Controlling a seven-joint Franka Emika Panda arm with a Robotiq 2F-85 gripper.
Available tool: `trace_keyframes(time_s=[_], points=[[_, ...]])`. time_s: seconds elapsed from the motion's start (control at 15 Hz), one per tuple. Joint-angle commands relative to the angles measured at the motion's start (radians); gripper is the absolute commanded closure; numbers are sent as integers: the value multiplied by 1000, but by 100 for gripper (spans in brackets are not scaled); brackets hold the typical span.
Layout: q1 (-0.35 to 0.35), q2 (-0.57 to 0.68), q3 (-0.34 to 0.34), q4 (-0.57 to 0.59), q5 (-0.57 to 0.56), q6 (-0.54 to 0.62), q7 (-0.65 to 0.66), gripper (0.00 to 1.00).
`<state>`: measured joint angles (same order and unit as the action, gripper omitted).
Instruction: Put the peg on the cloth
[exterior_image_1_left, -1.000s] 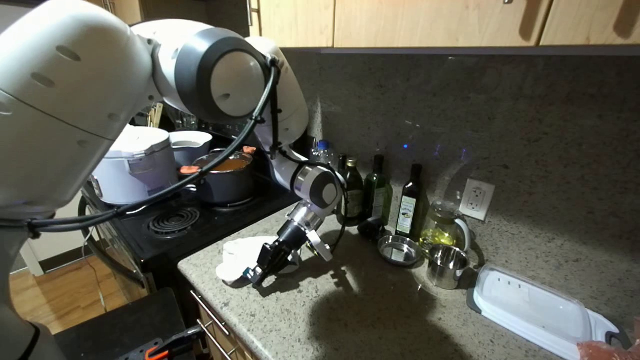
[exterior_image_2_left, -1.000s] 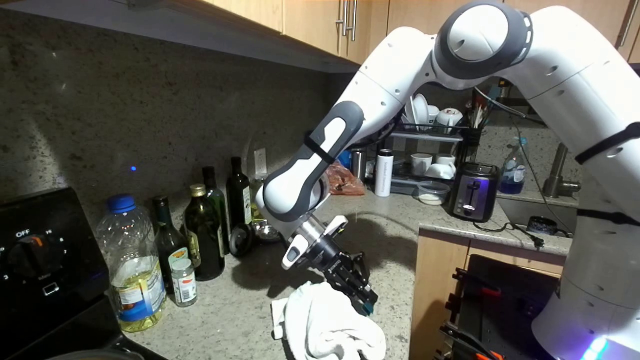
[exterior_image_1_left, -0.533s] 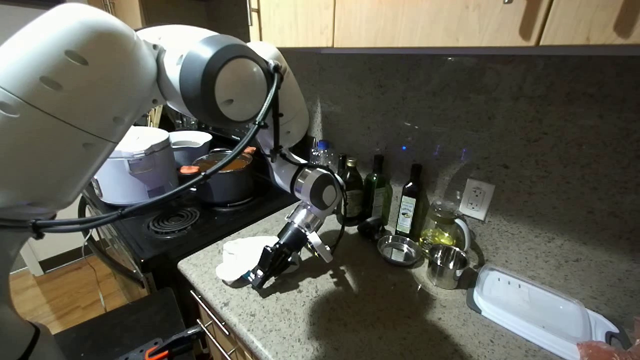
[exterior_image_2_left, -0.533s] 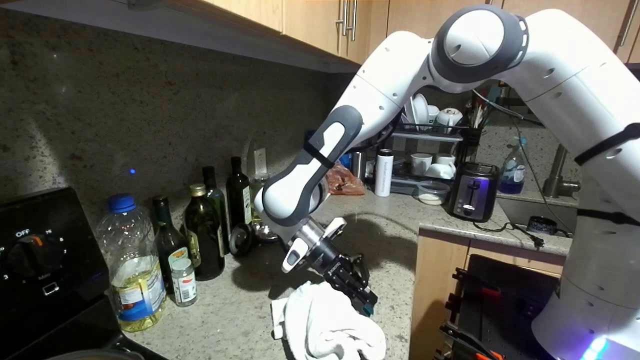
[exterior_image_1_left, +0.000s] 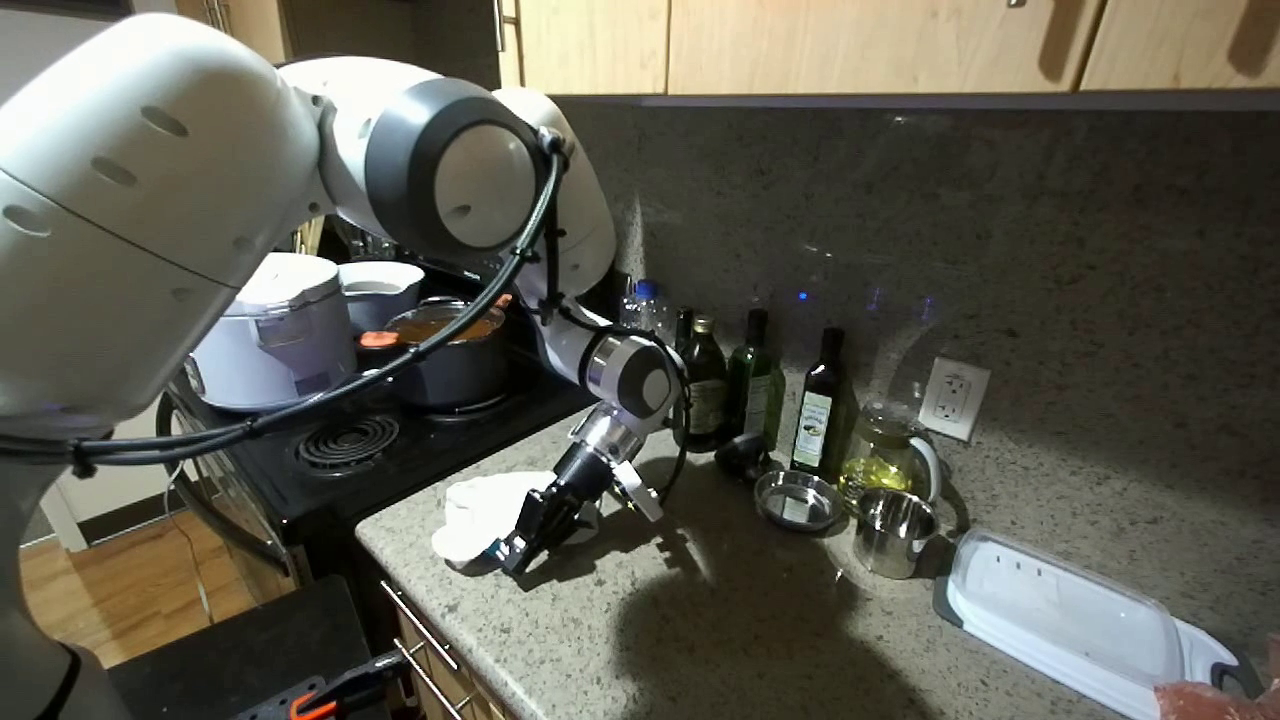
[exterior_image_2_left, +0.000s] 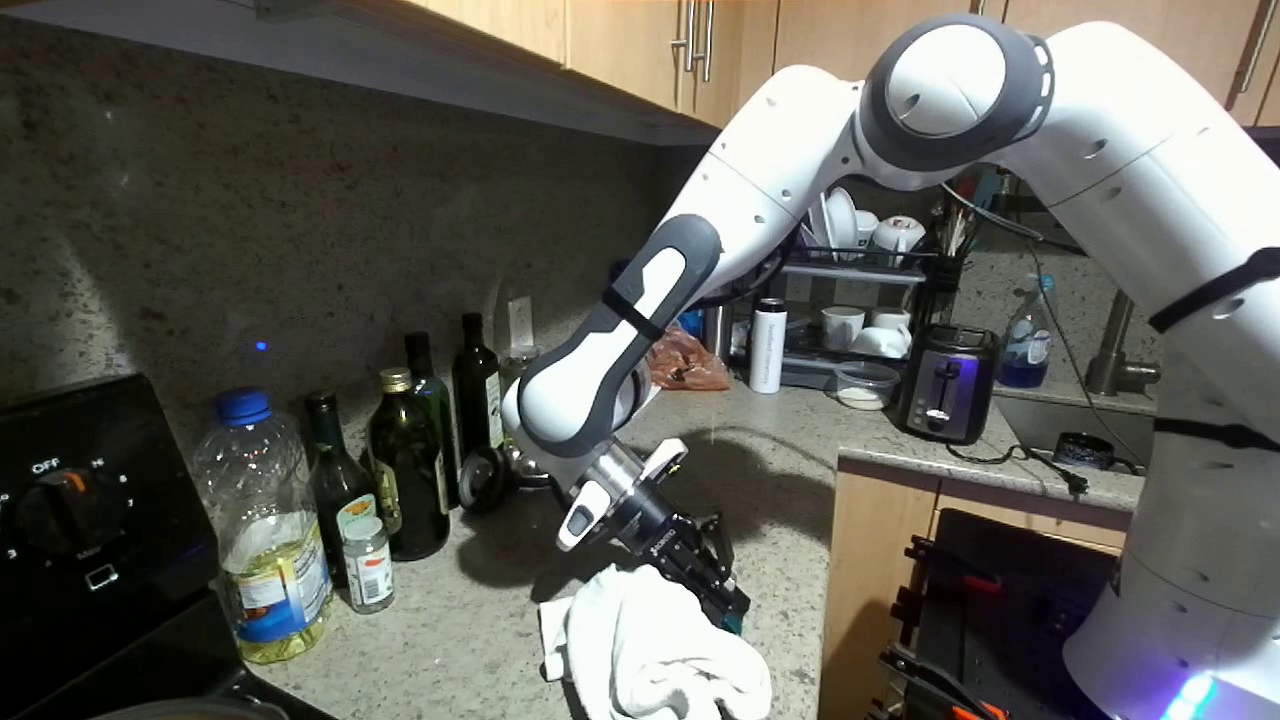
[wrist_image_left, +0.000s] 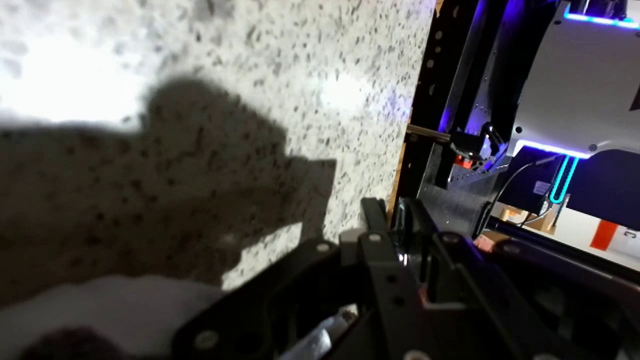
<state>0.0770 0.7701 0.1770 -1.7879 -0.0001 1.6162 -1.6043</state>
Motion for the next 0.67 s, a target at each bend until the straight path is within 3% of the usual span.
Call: trace_keyframes(time_s=[0.0, 0.6], points=[[3, 14, 14, 29, -16, -24, 21, 96], [8, 19, 20, 34, -14, -30, 29, 96]])
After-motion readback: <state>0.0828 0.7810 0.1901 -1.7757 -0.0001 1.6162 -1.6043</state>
